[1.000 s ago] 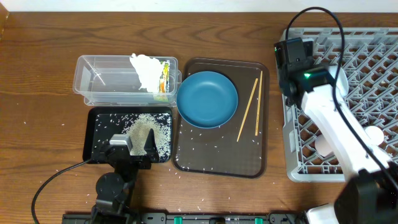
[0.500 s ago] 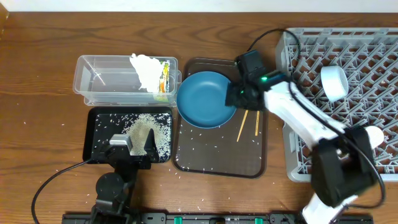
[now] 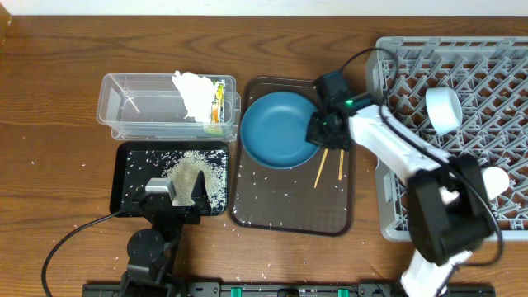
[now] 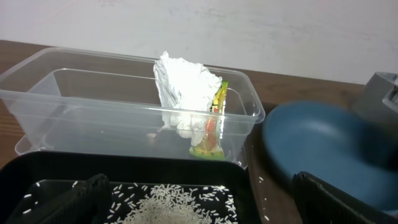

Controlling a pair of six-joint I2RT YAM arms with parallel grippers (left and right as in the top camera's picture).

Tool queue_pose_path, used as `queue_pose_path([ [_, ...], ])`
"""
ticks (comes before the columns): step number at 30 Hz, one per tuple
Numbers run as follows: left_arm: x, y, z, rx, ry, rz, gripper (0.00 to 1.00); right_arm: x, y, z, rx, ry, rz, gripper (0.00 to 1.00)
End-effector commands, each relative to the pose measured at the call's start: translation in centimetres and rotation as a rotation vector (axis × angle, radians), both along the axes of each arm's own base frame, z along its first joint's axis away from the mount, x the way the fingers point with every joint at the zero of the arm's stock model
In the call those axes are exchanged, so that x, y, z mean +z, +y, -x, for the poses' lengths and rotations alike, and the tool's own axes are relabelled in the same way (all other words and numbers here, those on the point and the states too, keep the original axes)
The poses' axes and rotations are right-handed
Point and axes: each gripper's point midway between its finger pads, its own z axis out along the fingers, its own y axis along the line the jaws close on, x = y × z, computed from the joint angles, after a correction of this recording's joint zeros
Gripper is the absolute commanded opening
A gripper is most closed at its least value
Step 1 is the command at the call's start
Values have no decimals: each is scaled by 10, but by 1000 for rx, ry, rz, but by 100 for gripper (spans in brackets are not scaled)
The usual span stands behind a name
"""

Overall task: Sort waste into correct bins and load items into the dishwasher rack
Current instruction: 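Move the right gripper back and grasp the blue plate's edge, then lift the blue plate and stand it upright in the rack's back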

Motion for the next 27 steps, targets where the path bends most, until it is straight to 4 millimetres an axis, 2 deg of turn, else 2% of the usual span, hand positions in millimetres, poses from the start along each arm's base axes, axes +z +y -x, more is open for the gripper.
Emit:
queue_pose_path([
  [1, -14, 1, -1, 7, 27, -1, 95, 94, -63, -25, -70, -316, 253, 1],
  [4, -14, 1, -1, 7, 27, -1, 95, 172, -128, -19, -210, -529, 576, 1],
  [7, -14, 1, -1, 7, 27, -1, 95, 247, -183, 5, -382, -679, 888, 1],
  [10, -14, 1, -1, 7, 28, -1, 95, 299, -222, 34, -506, -693, 1177, 1],
  [12, -14, 1, -1, 7, 28, -1, 95, 319, -243, 51, -567, -619, 1365, 1],
  [14, -14, 1, -1, 7, 27, -1, 95, 324, -261, 59, -578, -519, 1470, 1],
  [17, -14, 1, -1, 7, 27, -1, 95, 319, -290, 64, -632, -430, 1512, 1],
  [20, -14, 1, -1, 7, 27, -1, 95, 313, -311, 66, -682, -373, 1534, 1],
  [27, -14, 1, -1, 7, 28, -1, 95, 276, -345, 47, -639, -205, 1567, 2],
])
